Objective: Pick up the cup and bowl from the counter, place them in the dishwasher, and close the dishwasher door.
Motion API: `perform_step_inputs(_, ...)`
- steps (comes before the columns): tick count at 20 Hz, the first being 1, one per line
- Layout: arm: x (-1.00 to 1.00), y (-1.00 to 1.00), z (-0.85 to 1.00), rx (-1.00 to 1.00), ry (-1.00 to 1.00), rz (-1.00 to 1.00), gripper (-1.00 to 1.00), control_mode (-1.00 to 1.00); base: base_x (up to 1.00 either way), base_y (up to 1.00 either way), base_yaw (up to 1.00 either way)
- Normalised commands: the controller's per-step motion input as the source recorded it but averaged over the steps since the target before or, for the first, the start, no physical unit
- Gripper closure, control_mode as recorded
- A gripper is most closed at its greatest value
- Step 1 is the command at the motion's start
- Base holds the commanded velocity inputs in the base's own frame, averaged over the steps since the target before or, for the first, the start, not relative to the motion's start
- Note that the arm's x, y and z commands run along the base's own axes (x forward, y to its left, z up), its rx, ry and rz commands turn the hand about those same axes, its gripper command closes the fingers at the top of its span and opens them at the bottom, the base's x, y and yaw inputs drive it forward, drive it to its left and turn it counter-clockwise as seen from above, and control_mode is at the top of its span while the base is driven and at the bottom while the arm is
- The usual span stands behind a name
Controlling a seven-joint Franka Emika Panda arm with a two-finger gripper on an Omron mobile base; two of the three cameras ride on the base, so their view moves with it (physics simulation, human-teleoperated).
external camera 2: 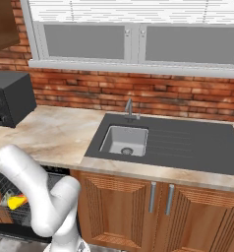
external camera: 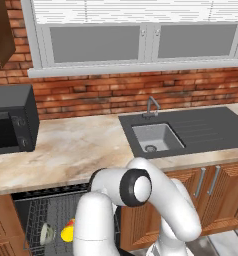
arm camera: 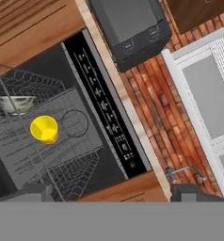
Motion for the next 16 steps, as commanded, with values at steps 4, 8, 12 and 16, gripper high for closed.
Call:
perform_step_inputs(4,0.00,-0.36,-0.09,-0.08,-0.12,0.03,-1.00,-1.00,0.00,0.00,0.00)
perform_step_inputs(8,0.01,-0.42,-0.02,-0.07,-0.13,0.01,-1.00,-1.00,0.00,0.00,0.00)
perform_step_inputs(12,0.11,-0.34,-0.06,-0.05,-0.11,0.02,-1.00,-1.00,0.00,0.00,0.00)
perform_step_inputs(16,0.24,-0.30,-0.02,-0.01,-0.10,0.03,-1.00,-1.00,0.00,0.00,0.00)
